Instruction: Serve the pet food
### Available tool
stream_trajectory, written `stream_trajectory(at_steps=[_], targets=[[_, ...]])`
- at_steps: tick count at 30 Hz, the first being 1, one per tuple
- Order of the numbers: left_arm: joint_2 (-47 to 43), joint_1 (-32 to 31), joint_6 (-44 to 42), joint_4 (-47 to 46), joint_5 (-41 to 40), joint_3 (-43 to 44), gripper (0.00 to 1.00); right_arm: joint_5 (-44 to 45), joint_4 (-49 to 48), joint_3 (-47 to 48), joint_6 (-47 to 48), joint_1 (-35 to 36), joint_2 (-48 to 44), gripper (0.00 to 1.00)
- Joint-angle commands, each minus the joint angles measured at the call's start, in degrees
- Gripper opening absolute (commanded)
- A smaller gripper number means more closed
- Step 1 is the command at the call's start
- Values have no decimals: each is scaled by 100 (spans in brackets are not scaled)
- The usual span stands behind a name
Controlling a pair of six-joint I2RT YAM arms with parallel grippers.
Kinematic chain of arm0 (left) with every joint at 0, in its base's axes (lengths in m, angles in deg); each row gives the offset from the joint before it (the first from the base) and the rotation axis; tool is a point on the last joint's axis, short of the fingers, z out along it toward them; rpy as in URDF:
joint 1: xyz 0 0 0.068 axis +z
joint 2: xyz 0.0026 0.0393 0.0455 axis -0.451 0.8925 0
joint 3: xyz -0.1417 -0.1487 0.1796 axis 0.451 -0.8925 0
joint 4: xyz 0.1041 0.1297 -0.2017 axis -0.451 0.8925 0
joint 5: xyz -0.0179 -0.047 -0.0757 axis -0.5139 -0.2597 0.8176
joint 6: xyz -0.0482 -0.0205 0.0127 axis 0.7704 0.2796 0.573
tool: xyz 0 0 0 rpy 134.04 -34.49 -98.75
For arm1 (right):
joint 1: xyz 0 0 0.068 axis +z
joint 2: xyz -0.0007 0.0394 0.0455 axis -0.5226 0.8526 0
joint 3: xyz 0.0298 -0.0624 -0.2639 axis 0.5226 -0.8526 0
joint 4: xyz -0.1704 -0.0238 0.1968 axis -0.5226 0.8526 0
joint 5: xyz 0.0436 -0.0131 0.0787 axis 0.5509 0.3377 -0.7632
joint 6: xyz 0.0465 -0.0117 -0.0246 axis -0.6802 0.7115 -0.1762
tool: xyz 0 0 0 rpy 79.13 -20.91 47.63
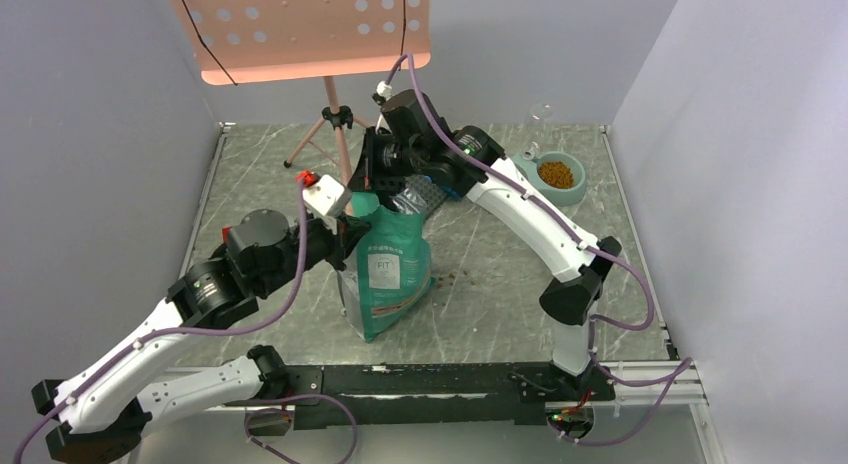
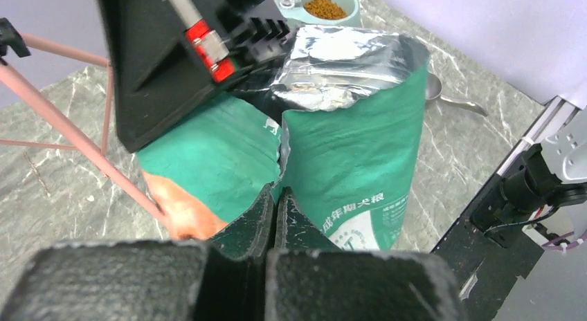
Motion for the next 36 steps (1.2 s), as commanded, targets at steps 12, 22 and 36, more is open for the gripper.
stream_trajectory(at_steps=[12, 22, 36], targets=[[-687, 134, 208, -68, 7, -280, 0, -1914, -956, -29, 229, -452, -244, 56], [-1020, 133, 267, 126, -50, -154, 0, -2336, -1820, -41, -985, -340, 32, 0], [-698, 134, 368, 327, -807, -18, 39, -1704, -2217, -790, -1673, -300, -380, 0]])
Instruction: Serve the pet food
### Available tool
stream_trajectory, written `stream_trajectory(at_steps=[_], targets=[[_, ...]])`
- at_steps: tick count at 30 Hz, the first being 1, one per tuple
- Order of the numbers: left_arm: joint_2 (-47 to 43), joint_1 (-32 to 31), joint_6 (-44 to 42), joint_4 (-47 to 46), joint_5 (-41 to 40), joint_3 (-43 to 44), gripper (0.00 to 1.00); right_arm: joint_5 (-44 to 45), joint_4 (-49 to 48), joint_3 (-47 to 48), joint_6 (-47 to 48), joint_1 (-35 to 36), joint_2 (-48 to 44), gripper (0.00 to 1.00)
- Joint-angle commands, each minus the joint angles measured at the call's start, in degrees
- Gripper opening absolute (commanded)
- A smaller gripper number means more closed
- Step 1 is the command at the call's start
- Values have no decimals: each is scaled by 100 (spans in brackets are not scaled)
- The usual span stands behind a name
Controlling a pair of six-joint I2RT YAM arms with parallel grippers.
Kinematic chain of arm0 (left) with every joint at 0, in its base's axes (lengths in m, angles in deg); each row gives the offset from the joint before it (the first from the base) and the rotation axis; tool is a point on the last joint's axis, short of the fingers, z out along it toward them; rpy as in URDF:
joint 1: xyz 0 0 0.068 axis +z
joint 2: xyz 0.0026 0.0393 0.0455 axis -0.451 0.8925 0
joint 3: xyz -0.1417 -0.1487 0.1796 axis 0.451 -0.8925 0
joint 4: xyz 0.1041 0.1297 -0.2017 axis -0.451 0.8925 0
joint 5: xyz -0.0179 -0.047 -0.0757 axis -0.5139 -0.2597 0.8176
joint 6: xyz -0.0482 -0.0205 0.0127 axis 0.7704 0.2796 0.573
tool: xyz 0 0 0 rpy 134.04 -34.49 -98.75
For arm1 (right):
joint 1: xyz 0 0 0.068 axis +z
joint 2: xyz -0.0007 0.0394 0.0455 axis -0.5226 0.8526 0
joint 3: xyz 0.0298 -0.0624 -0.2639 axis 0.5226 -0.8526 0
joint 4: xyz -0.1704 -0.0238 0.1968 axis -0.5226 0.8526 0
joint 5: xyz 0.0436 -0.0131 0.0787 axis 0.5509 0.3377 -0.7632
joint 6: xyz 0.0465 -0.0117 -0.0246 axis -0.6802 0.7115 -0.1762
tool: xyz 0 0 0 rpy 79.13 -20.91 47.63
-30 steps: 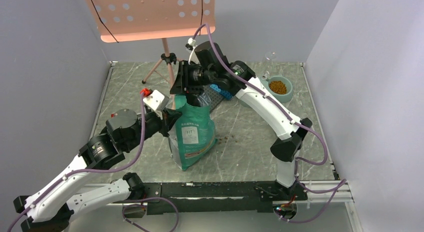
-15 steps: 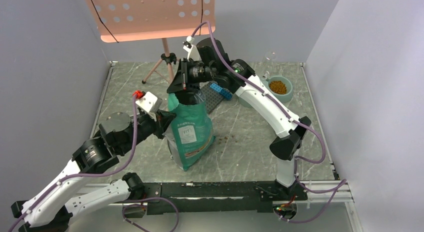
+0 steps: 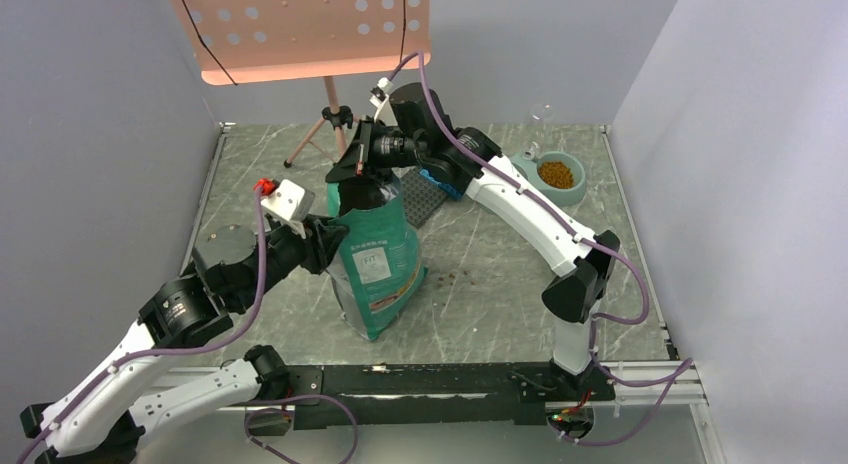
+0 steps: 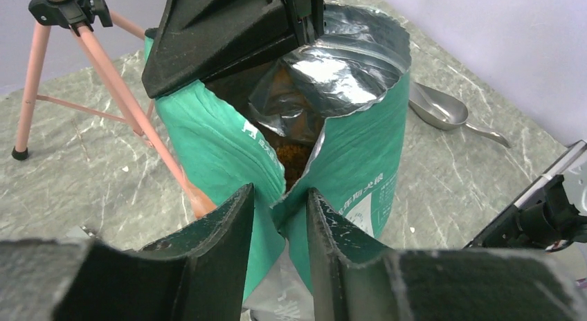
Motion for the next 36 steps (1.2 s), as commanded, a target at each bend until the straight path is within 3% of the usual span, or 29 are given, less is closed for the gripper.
stream_trajectory(at_steps=[1, 4, 6, 7, 9, 10, 14, 16, 18, 21, 25, 30, 36], targets=[[213, -4, 26, -13, -210, 246, 41, 112, -600, -136, -295, 37, -377, 0], [325, -7, -52, -67, -159, 264, 45, 167, -604, -129, -305, 63, -394, 0], [417, -4, -54, -56, -230, 287, 43, 175, -576, -101, -292, 73, -390, 0], [462, -4, -92, -29, -217, 325, 35, 177, -550, -77, -267, 80, -388, 0], [558, -4, -193, 23, -98, 454, 5, 106, -448, 17, -67, 78, -366, 0], [592, -4, -206, 100, -100, 527, 0, 32, -308, 162, 160, 56, -325, 0], [384, -4, -231, 63, 74, 437, 0, -139, 1512, 1707, 1770, -233, 64, 44], [155, -4, -171, -79, 184, 261, 0, -287, 1909, 1962, 2532, -379, -44, 63], [-49, -4, -112, -196, 329, 120, 0, -402, 1798, 1462, 3215, -494, -527, 77], [-242, -5, -42, -255, 440, 10, 0, -666, 1034, -110, 3843, -895, -1571, 89], [-493, -8, -59, -401, 664, -120, 0, -1936, -181, -1725, 4122, -1767, -2235, 92], [-692, -8, 103, -520, 739, -238, 0, -2703, -452, -2213, 4861, -1953, -2125, 93], [-909, -4, 516, -411, 594, -311, 0, -3716, -1769, -2775, 4678, -1962, -1938, 97]])
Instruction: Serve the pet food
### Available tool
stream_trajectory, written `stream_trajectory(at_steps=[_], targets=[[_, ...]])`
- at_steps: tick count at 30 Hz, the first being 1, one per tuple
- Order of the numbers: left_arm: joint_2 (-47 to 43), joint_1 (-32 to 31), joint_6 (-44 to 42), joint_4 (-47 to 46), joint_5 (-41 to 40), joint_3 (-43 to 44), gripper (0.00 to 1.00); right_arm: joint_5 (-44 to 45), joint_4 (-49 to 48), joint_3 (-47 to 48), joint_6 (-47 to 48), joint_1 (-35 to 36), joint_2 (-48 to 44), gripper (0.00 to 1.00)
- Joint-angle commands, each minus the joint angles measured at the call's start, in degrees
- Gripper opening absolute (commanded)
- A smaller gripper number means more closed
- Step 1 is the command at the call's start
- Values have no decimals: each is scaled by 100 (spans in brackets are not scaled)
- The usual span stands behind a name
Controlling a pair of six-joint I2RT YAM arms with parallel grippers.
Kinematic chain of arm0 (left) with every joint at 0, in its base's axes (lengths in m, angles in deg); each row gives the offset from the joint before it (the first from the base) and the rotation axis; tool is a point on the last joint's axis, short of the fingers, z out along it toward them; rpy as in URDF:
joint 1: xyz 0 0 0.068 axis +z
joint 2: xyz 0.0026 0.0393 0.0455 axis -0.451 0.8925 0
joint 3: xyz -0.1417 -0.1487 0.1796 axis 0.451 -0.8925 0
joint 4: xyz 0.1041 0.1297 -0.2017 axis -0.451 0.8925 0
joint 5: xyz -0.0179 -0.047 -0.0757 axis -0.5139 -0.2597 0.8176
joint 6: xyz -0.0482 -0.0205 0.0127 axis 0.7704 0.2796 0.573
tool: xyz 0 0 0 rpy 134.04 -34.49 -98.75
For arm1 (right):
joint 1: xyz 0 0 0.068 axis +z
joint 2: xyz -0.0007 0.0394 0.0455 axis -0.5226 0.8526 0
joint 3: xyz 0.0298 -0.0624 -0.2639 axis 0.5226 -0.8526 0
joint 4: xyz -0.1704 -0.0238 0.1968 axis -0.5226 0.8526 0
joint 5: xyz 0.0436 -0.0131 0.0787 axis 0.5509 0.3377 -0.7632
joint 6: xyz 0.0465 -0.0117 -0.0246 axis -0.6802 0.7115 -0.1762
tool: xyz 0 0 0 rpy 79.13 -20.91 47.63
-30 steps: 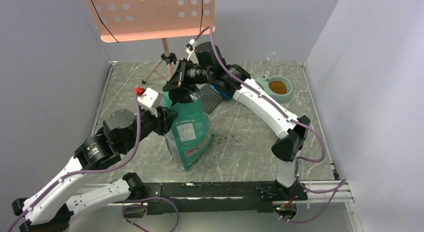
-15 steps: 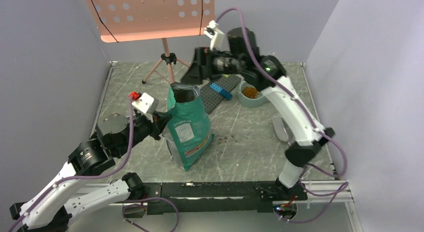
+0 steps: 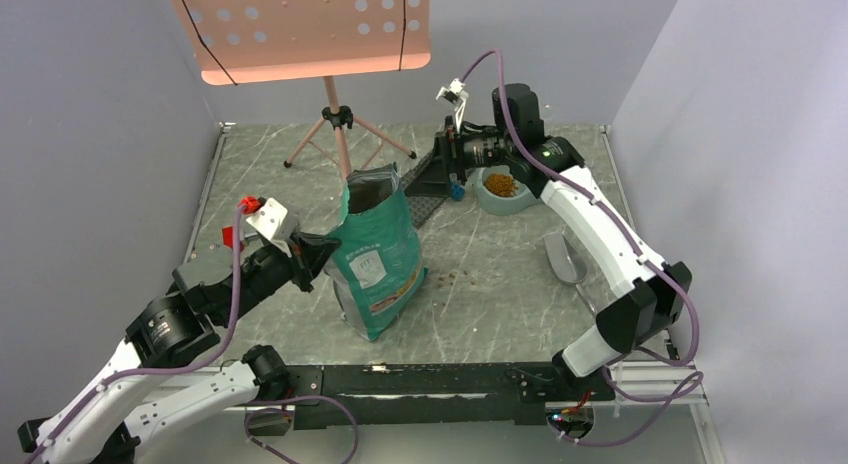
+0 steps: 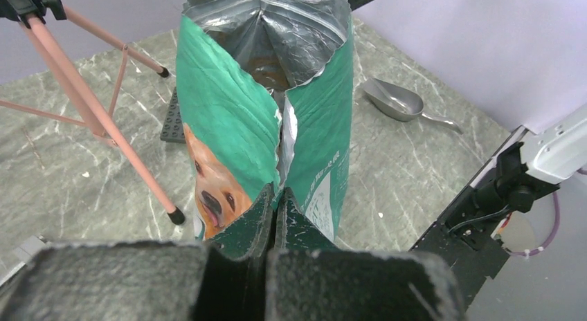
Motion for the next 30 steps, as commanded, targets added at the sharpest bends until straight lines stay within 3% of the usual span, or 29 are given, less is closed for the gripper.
stream_trajectory(at_steps=[1, 11, 15, 18, 21, 24, 26, 27, 28, 30], targets=[[-283, -1, 465, -319, -14, 59, 0, -1092, -1344, -164, 246, 19, 153, 97], [-569, 0, 807, 251, -493, 186, 0, -1962, -2573, -504, 48, 498, 664, 96], [-741, -7, 943, 172, -566, 52, 0, -2068, -2769, -437, -49, 721, 773, 90], [-786, -4, 940, 113, -546, -17, 0, -2137, -3346, -627, -397, 763, 776, 73], [-806, 0, 856, 96, -557, -44, 0, -2204, -4649, -1247, -1320, 705, 594, 47], [-848, 0, 764, 60, -561, -104, 0, -2271, -5884, -1670, -2324, 650, 488, 31], [-877, 0, 742, 61, -620, -132, 0, -2191, -5842, -1760, -2336, 617, 441, 20], [-881, -1, 738, 56, -634, -148, 0, -2078, -5622, -1792, -2145, 598, 383, 7], [-872, -5, 725, 52, -641, -157, 0, -1854, -5000, -1777, -1819, 574, 307, 0], [-802, -4, 781, 124, -747, -108, 0, -1358, -3966, -1749, -1066, 529, 65, 0]])
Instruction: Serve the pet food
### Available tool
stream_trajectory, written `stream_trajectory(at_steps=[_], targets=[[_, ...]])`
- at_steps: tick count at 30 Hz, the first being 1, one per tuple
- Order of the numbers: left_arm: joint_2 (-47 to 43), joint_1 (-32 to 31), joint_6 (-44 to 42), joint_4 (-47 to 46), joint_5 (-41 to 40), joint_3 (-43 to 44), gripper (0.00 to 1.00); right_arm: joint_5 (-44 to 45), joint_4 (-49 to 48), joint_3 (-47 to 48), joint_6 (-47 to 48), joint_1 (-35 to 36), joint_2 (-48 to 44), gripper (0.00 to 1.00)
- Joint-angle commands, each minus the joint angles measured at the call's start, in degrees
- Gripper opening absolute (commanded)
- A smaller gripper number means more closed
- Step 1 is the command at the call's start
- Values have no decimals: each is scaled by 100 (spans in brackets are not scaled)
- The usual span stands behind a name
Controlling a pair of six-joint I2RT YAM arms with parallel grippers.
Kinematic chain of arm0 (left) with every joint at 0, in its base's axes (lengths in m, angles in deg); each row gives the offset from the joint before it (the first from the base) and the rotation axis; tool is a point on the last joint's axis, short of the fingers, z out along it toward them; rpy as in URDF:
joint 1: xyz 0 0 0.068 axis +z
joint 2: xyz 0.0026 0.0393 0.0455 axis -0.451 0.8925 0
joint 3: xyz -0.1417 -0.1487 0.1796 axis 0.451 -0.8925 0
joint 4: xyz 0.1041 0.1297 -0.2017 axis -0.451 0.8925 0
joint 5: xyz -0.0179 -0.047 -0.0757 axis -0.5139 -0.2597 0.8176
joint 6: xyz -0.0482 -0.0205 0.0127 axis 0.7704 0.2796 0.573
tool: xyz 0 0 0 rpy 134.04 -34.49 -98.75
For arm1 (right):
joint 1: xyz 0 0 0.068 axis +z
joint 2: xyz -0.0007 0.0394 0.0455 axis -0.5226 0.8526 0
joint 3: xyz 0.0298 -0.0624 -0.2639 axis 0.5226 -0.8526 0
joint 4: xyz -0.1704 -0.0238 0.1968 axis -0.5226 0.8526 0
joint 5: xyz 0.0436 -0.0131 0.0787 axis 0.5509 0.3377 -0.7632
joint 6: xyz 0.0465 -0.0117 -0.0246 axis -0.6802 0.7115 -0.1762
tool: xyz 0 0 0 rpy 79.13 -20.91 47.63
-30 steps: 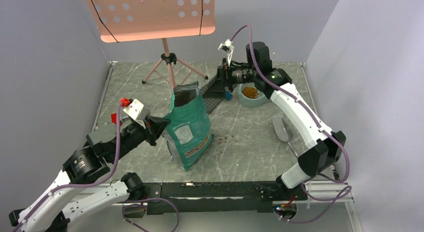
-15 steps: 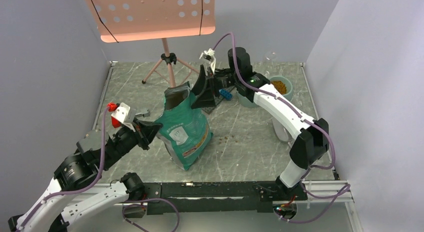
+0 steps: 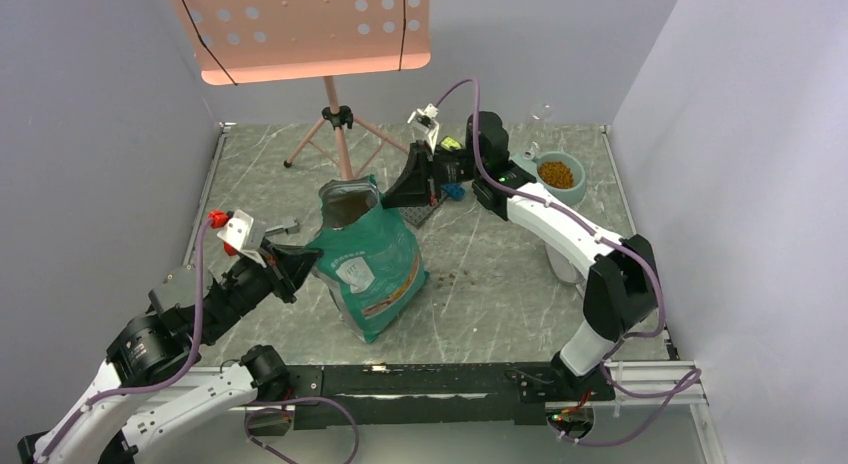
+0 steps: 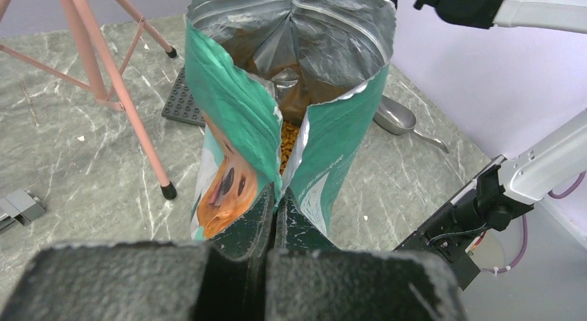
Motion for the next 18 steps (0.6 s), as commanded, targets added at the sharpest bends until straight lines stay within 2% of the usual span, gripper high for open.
stream_trajectory(at_steps=[1, 6, 9, 14, 18], targets=[[-31, 0, -20, -330, -342, 117, 0, 764, 1117, -80, 901, -64, -822, 0], [273, 0, 54, -595, -678, 169, 0, 2584, 1432, -946, 737, -503, -2158, 0], [713, 0, 33, -619, -723, 374, 0, 3506, 1989, -1258, 599, -698, -2794, 0], [1048, 17, 205, -672, -746, 437, 0, 3965, 2354, -1826, 506, -773, -3418, 0], [1221, 125, 239, -635, -506, 405, 0, 4079, 2202, -2031, 358, -781, -3763, 0]])
